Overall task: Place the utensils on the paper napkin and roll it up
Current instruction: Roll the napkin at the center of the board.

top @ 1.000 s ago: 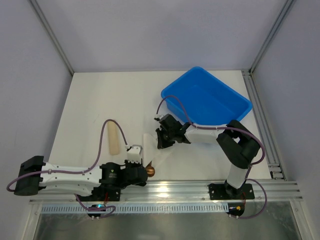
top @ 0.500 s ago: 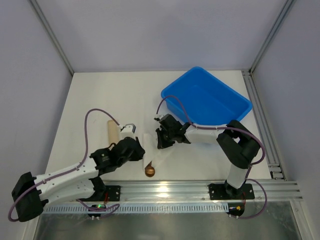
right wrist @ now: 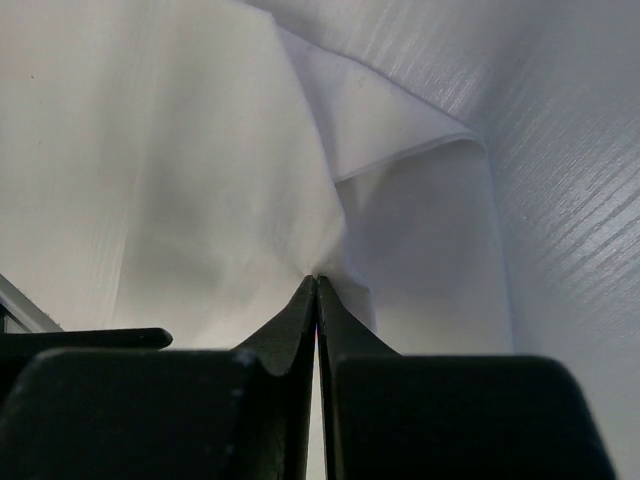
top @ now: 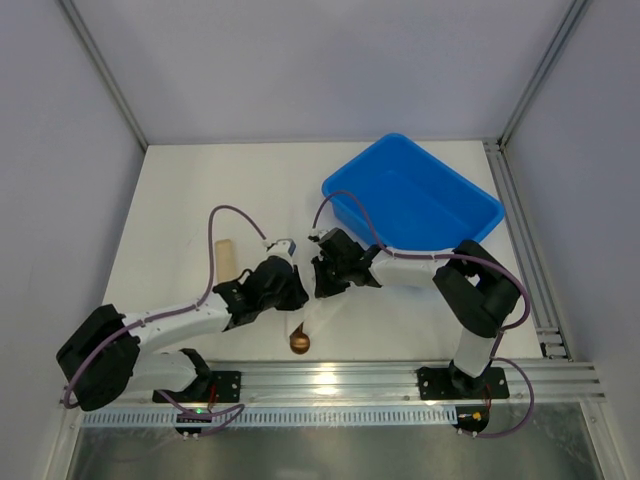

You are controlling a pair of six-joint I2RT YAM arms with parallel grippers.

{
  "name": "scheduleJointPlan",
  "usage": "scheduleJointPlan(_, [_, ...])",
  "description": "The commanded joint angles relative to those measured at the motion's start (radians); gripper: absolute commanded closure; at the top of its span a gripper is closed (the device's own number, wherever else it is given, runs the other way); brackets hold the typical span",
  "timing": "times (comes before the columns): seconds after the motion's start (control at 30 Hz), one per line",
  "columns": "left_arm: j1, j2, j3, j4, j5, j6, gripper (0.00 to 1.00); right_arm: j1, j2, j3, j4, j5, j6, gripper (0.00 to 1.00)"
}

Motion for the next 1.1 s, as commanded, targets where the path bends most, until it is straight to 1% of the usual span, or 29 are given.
scheduleJointPlan(0.0, [0.022,0.017,0.020,0.108,0.037,0.022,0.86,0.007,0.003,-0.025,-0.035,0.052,-0.018,0.96])
scheduleJointPlan(0.43, [0.060,0.134,0.003,0.182,0.054,0.029,0.87,0.005,0.000,-0.021,-0.038,0.049,-0.018,0.96])
scheduleJointPlan(0.83, [0.065,0.180,0.015,0.087,0.013,0.000,0.91,0.005,-0.031,-0.012,-0.053,0.055,-0.024,0.96])
scheduleJointPlan(1.07, [0.066,0.212,0.018,0.085,0.021,-0.003,0.91,0.005,-0.086,0.040,-0.125,0.095,-0.047,0.96])
